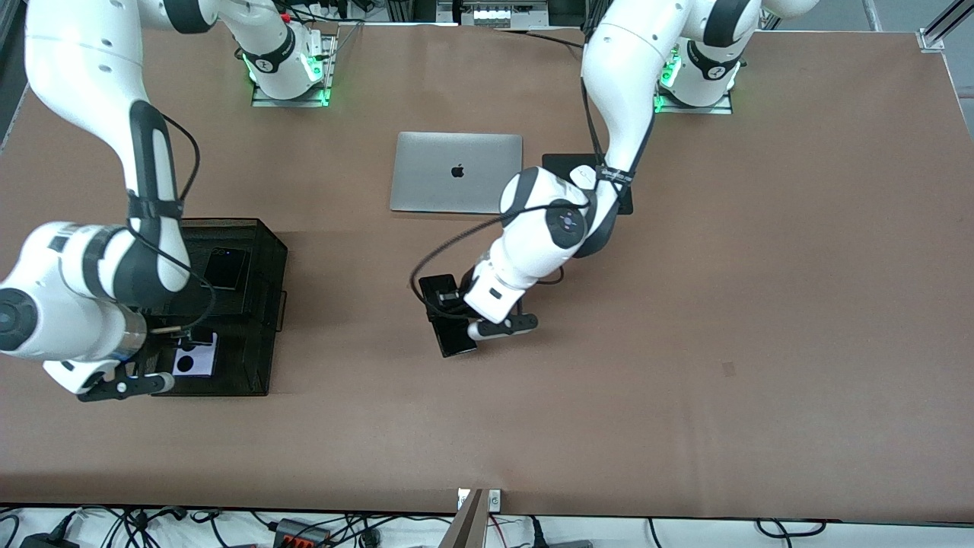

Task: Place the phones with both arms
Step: 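Set the black slab phone down with the left gripper while the right gripper returns, then grasp the slab phone with the right gripper while the left gripper withdraws, then carry the black slab phone over the mesh basket with the right gripper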

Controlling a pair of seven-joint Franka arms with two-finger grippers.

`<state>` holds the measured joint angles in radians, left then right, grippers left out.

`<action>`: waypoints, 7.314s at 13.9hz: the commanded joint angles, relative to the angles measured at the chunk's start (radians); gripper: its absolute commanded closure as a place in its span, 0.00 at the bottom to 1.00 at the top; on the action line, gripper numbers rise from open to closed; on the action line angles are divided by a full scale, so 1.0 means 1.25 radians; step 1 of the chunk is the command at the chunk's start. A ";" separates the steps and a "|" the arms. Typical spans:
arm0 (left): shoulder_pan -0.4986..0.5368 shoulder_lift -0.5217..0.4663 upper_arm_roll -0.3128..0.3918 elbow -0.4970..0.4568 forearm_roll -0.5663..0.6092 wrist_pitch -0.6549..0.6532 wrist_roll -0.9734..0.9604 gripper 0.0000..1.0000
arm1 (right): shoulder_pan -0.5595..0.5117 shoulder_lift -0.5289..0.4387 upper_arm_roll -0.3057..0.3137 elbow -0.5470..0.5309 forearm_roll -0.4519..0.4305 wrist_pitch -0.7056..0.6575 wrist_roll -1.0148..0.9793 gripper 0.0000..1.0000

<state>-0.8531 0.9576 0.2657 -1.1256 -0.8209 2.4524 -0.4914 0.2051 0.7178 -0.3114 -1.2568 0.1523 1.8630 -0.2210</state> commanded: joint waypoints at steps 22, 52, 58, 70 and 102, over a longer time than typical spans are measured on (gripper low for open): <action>-0.109 0.156 0.111 0.109 0.028 -0.003 0.092 0.00 | 0.121 -0.118 0.009 0.003 0.011 -0.137 0.092 0.00; 0.642 -0.640 -0.192 -0.367 0.696 -0.721 0.353 0.00 | 0.473 0.124 0.009 0.003 0.079 0.159 0.320 0.00; 0.656 -0.642 -0.213 -0.406 0.703 -0.576 0.320 0.00 | 0.499 0.146 0.010 0.004 0.083 0.164 0.377 0.00; 0.687 -0.642 -0.215 -0.332 0.701 -0.650 0.331 0.00 | 0.502 0.179 0.009 -0.009 0.077 0.224 0.401 0.00; 0.713 -0.613 -0.257 -0.248 0.709 -0.759 0.270 0.00 | 0.479 0.129 -0.006 -0.054 0.129 0.196 0.392 0.77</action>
<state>0.0362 0.1884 -0.0482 -1.4479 0.0489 1.5228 -0.1459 0.8230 0.9370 -0.3086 -1.3153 0.2993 2.1438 0.2910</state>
